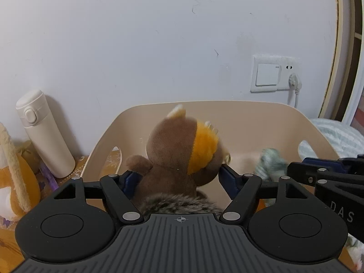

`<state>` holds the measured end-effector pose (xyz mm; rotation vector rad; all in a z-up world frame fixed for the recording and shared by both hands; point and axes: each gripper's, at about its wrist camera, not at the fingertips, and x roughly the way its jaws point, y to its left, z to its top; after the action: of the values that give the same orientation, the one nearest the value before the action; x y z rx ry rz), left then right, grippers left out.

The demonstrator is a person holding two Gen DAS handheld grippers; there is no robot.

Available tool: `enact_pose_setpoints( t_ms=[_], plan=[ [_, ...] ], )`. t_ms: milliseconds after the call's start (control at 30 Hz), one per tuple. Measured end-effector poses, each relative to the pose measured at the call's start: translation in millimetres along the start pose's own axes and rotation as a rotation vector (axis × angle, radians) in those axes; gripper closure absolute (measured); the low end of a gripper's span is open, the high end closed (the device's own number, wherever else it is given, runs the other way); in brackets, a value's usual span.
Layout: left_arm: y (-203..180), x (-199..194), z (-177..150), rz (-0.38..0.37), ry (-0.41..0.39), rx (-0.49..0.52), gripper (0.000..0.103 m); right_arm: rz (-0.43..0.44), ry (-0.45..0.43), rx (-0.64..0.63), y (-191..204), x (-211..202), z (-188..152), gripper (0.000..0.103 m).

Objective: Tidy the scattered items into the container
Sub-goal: 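Carry the bear and scrunchie over the bin with both grippers and release them, then drop the hedgehog plush into the bin with the left gripper and withdraw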

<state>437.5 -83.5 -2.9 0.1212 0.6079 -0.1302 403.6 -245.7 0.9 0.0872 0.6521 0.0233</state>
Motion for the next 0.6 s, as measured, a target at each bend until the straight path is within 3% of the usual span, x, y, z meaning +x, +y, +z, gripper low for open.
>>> enact_pose_setpoints(
  t_ms=[67, 133, 600],
  plan=[
    [2.1, -3.0, 0.7, -0.001, -0.01, -0.005, 0.023, -0.025, -0.017, -0.027, 3.1, -5.1, -0.4, 0.071],
    [5.7, -6.8, 1.9, -0.008, -0.018, -0.02, 0.021, -0.036, -0.038, -0.039, 3.8, -12.9, 0.2, 0.065],
    [21.2, -36.4, 0.3, -0.008, -0.046, -0.061, 0.019, -0.069, -0.105, 0.01, -14.6, -57.4, -0.7, 0.05]
  ],
)
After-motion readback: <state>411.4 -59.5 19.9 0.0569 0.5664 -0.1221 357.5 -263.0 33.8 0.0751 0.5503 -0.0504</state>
